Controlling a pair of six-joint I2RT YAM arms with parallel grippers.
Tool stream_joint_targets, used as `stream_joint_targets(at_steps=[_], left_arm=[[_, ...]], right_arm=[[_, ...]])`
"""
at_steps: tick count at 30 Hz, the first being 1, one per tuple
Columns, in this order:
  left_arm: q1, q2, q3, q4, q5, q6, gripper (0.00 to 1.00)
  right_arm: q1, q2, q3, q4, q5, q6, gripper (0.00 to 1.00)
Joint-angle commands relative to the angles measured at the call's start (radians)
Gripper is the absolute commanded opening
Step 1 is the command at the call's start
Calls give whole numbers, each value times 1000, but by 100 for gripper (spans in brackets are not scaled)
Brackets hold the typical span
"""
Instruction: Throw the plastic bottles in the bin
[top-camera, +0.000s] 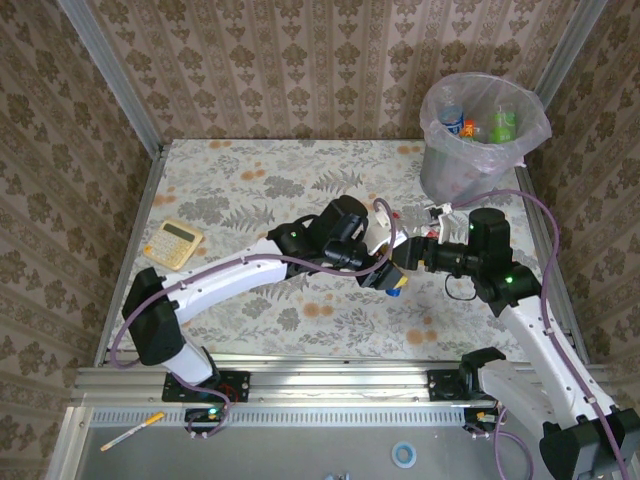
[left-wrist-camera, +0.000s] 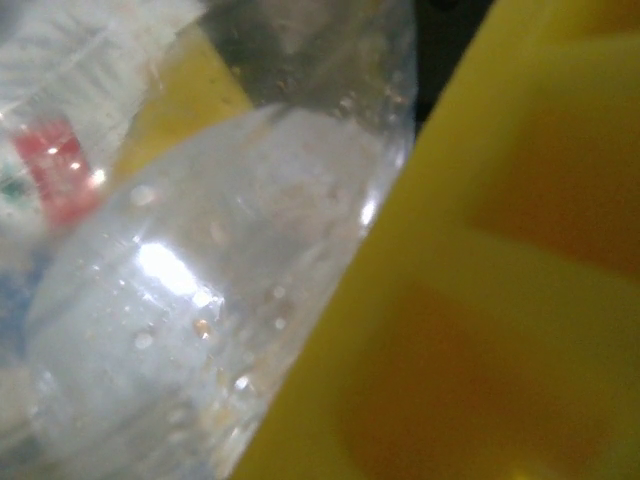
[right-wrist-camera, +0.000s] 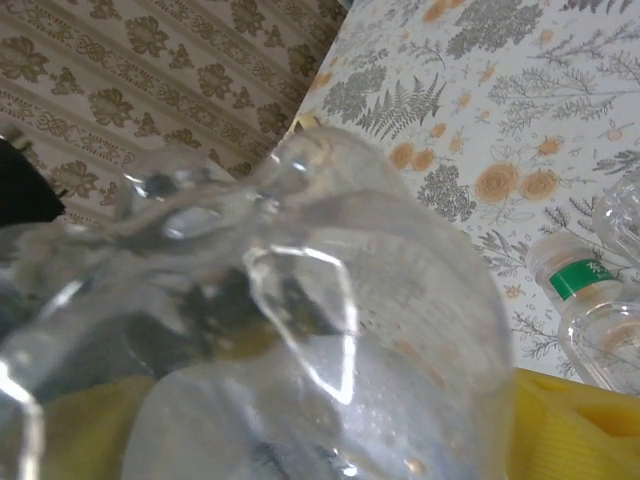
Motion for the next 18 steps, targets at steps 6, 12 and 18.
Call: stream_joint_targets(at_steps=[6,12,18], left_arm=[[-26,23,49,13,87,31,41],[-25,13,38,22,85,45,49],[-20,2,23,41,49,41,94]], right_arm=[[5,-18,-10,26,50,-14,71],[5,-41,-10,32,80,-14,60],[5,-48,1,24,135,-10,43]])
